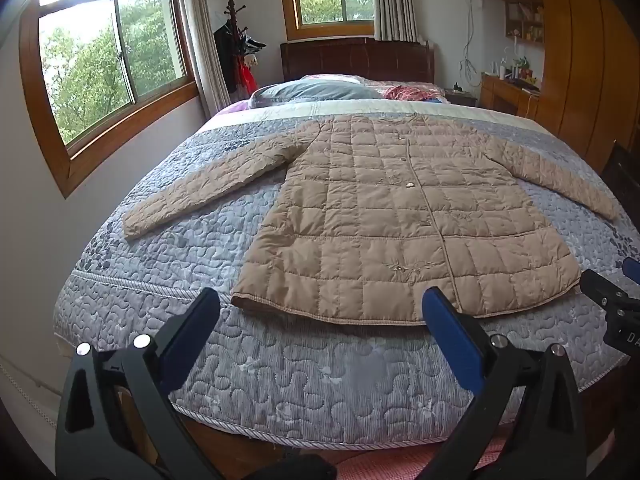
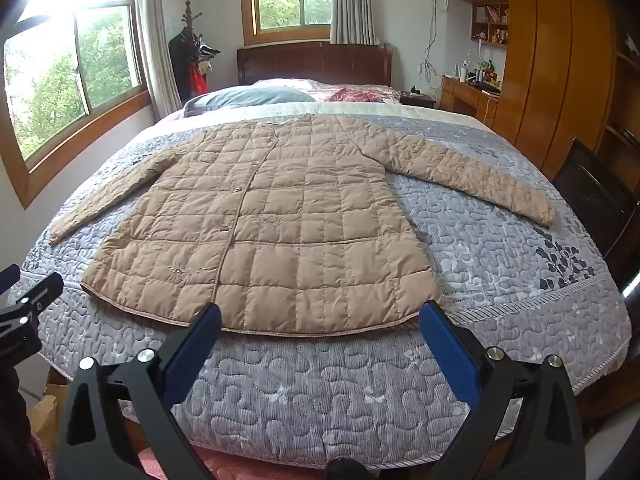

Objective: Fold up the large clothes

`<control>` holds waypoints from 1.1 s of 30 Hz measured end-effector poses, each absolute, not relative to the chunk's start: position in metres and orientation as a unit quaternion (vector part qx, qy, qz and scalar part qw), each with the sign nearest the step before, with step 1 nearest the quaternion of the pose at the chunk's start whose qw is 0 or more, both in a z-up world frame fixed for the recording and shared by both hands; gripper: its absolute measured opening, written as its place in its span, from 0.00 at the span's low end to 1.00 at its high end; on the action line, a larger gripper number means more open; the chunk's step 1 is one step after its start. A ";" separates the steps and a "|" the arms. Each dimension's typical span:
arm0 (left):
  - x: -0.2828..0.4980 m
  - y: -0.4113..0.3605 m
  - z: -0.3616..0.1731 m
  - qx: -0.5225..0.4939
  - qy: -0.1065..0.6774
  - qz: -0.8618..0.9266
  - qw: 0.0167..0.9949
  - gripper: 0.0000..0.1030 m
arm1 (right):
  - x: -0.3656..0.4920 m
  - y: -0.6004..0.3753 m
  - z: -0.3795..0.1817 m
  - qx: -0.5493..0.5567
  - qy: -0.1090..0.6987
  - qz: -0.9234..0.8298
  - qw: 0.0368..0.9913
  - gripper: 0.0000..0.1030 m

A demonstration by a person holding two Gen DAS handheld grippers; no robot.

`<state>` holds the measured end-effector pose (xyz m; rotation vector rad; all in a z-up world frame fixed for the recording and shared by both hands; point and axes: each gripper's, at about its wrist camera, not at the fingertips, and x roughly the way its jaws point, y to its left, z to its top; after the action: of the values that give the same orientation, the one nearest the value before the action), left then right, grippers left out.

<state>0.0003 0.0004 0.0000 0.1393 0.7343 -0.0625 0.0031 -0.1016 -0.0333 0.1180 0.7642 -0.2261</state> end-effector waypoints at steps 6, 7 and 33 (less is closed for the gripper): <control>0.001 0.000 -0.001 0.068 0.360 -0.033 0.930 0.97 | 0.005 -0.101 -0.034 0.055 0.373 -0.114 0.919 0.96; 0.001 0.000 -0.001 0.069 0.359 -0.034 0.930 0.97 | 0.004 -0.101 -0.034 0.055 0.372 -0.115 0.919 0.96; -0.001 -0.001 0.000 0.072 0.357 -0.032 0.931 0.97 | 0.004 -0.101 -0.035 0.056 0.373 -0.112 0.919 0.96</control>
<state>-0.0012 -0.0014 0.0001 0.1480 0.7315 -0.0655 0.0039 -0.1007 -0.0348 0.1155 0.7664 -0.2297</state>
